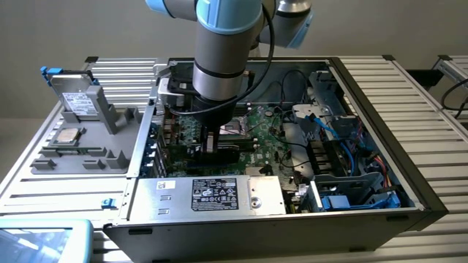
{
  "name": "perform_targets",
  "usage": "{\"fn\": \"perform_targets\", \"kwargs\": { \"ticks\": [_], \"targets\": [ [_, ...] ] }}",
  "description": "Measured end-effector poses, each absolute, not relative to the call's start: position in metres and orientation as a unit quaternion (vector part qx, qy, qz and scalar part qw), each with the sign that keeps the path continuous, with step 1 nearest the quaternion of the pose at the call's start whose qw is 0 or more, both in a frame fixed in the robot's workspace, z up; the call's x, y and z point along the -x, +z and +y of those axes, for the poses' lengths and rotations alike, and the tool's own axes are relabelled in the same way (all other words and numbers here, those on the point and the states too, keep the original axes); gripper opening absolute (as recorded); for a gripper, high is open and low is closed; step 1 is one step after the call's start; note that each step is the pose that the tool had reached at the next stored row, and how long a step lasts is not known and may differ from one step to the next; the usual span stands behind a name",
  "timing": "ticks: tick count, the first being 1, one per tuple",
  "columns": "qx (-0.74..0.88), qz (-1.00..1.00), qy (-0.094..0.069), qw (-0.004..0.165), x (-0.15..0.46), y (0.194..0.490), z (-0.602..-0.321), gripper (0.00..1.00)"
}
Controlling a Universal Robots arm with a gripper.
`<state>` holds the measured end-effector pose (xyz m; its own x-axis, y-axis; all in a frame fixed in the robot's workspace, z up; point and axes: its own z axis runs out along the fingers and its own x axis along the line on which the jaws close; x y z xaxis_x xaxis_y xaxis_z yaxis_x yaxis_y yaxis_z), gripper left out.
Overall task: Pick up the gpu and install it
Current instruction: 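Insert the gpu into the slot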
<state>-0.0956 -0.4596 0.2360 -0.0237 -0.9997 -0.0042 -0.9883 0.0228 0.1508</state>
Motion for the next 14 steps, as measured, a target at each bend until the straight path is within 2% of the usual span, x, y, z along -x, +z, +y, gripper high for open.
{"fn": "perform_targets", "kwargs": {
  "ticks": [9,11,12,14],
  "targets": [
    [-0.697,-0.713,-0.056,0.051,0.0956,0.2359,-0.4595,0.28],
    [-0.697,-0.713,-0.056,0.051,0.0956,0.236,-0.4596,0.3],
    [-0.697,-0.713,-0.056,0.051,0.0956,0.2362,-0.4596,0.36],
    [-0.697,-0.713,-0.056,0.051,0.0956,0.237,-0.4596,0.36]
  ]
}}
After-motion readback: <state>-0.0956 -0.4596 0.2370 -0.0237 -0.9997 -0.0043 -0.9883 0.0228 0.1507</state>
